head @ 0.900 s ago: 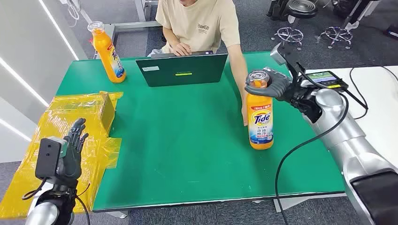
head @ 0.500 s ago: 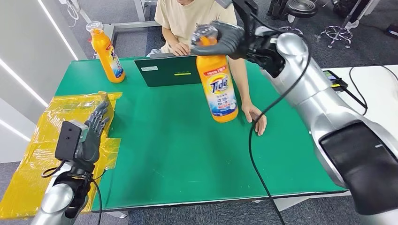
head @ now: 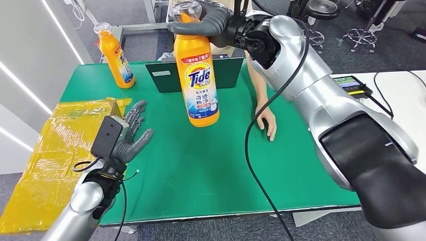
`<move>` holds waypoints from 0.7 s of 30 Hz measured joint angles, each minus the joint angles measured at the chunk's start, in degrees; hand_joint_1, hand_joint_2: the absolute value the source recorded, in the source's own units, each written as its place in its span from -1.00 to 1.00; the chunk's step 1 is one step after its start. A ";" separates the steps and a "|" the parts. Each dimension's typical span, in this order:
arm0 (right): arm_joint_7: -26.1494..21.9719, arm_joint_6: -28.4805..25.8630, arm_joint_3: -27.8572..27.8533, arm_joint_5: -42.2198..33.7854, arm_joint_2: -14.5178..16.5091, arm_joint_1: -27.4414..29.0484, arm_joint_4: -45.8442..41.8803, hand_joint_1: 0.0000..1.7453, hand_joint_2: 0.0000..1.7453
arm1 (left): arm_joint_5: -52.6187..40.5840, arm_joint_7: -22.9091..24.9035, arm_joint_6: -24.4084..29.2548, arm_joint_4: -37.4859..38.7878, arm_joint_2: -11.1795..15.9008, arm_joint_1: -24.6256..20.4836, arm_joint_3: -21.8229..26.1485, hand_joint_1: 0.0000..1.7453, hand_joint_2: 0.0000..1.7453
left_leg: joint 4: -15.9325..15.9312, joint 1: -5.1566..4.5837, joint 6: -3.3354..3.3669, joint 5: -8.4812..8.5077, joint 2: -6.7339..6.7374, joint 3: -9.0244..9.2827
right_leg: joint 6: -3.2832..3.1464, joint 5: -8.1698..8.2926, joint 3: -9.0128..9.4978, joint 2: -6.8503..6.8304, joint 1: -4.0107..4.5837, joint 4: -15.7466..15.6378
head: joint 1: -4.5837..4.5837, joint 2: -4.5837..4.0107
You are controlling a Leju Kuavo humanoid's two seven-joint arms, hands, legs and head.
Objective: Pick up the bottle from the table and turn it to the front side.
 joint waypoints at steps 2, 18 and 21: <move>-0.62 -0.90 -0.59 -1.25 0.35 0.06 -0.02 1.00 1.00 | -0.20 0.13 -0.41 0.63 -0.69 -0.29 -1.56 -1.00 1.00 | 0.01 -0.01 0.00 0.00 0.01 0.00 | 0.00 0.01 -0.01 0.02 0.00 0.00 | 0.00 0.00; -6.38 -2.47 -4.72 0.86 2.40 2.45 0.03 1.00 1.00 | 2.98 1.56 -1.16 4.91 -6.75 -3.50 -10.62 -1.00 1.00 | 0.00 0.00 0.00 0.00 0.04 0.00 | 0.00 0.01 -0.03 0.05 0.01 0.01 | -0.01 0.00; -6.87 -2.23 -5.13 1.65 2.42 2.46 0.43 1.00 1.00 | 3.43 1.59 -1.06 6.11 -7.22 -4.57 -10.74 -1.00 1.00 | 0.01 0.00 0.00 0.00 0.04 0.00 | 0.00 0.02 -0.03 0.06 0.01 0.01 | -0.01 0.00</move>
